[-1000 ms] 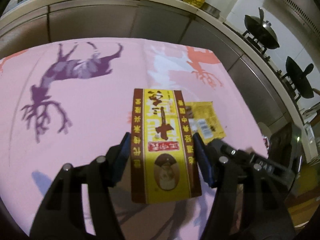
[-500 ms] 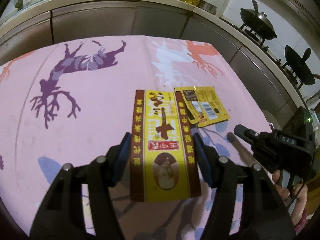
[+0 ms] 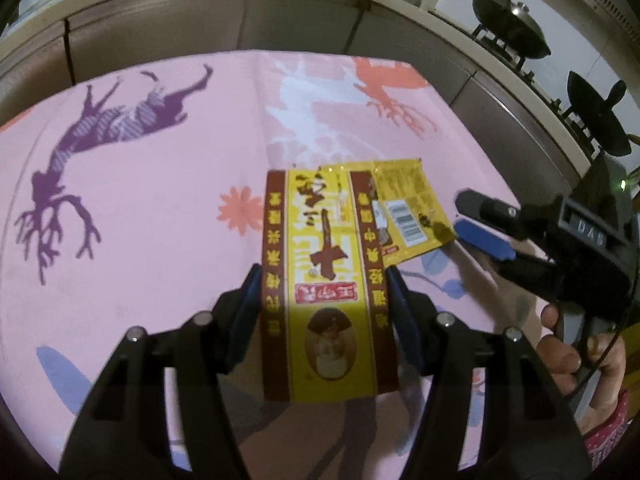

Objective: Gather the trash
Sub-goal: 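Grasp the yellow packet with the right gripper while the left gripper holds the box, then carry box and packet over the bin and open both grippers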

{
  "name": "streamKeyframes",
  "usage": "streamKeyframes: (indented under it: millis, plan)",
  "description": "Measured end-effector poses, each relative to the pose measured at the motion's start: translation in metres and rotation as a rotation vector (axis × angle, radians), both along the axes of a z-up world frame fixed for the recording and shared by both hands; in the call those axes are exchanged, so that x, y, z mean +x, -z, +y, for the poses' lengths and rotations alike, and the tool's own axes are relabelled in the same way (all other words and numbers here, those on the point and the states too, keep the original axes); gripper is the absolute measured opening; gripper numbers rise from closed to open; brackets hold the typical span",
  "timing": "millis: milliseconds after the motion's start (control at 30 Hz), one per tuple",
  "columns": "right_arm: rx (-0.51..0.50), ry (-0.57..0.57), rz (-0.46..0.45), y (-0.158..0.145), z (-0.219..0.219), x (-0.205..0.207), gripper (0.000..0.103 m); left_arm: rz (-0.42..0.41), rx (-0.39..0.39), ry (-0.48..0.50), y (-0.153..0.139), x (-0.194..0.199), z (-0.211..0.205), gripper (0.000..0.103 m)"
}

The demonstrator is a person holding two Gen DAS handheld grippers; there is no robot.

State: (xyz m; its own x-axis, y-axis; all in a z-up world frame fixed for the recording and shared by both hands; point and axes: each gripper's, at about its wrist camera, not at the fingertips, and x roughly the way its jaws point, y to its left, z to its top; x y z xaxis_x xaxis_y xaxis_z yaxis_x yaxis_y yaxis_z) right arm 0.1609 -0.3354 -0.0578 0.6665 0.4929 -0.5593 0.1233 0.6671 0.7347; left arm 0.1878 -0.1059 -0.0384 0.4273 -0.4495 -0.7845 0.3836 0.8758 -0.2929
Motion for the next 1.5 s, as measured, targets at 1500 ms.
streamKeyframes:
  millis: [1500]
  plan:
    - [-0.608, 0.573, -0.13, -0.019, -0.237, -0.206, 0.0, 0.155, -0.103, 0.519, 0.006, -0.055, -0.378, 0.06]
